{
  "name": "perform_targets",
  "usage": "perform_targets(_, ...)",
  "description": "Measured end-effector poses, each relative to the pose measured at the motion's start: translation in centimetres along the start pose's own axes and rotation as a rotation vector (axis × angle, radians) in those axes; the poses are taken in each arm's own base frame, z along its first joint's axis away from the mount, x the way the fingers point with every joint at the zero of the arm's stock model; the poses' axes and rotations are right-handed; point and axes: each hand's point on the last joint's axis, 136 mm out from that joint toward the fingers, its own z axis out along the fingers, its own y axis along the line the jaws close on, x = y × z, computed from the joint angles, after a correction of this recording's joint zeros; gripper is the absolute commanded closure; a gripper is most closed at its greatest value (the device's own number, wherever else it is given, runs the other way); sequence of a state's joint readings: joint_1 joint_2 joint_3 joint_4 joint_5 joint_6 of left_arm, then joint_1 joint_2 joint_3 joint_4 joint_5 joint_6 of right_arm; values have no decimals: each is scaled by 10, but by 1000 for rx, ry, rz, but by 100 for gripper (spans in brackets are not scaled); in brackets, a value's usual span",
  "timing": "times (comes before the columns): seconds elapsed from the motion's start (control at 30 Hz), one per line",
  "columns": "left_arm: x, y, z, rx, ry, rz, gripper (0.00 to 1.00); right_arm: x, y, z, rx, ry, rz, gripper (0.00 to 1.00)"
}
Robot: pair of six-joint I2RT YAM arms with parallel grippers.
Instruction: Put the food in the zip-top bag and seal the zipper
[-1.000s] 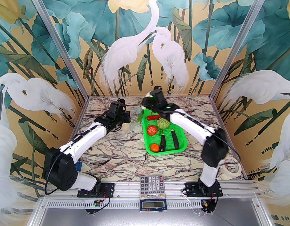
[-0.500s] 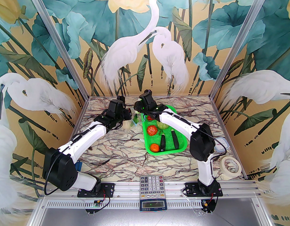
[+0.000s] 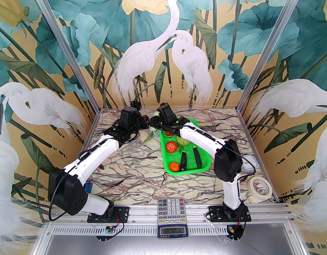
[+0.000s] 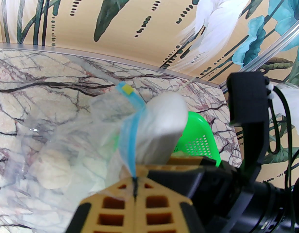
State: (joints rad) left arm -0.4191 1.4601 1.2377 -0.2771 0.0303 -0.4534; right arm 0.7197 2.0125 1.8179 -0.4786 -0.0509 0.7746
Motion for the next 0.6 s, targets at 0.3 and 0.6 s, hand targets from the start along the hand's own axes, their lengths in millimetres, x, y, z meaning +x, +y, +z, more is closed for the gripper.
perform_targets(0.3, -5, 2, -9, 7, -35, -18, 100, -7, 4, -10, -31, 103, -49, 31)
perform_targets(0.6, 6, 7, -10, 3, -23, -28, 100, -36, 7, -57, -67, 68, -134, 30)
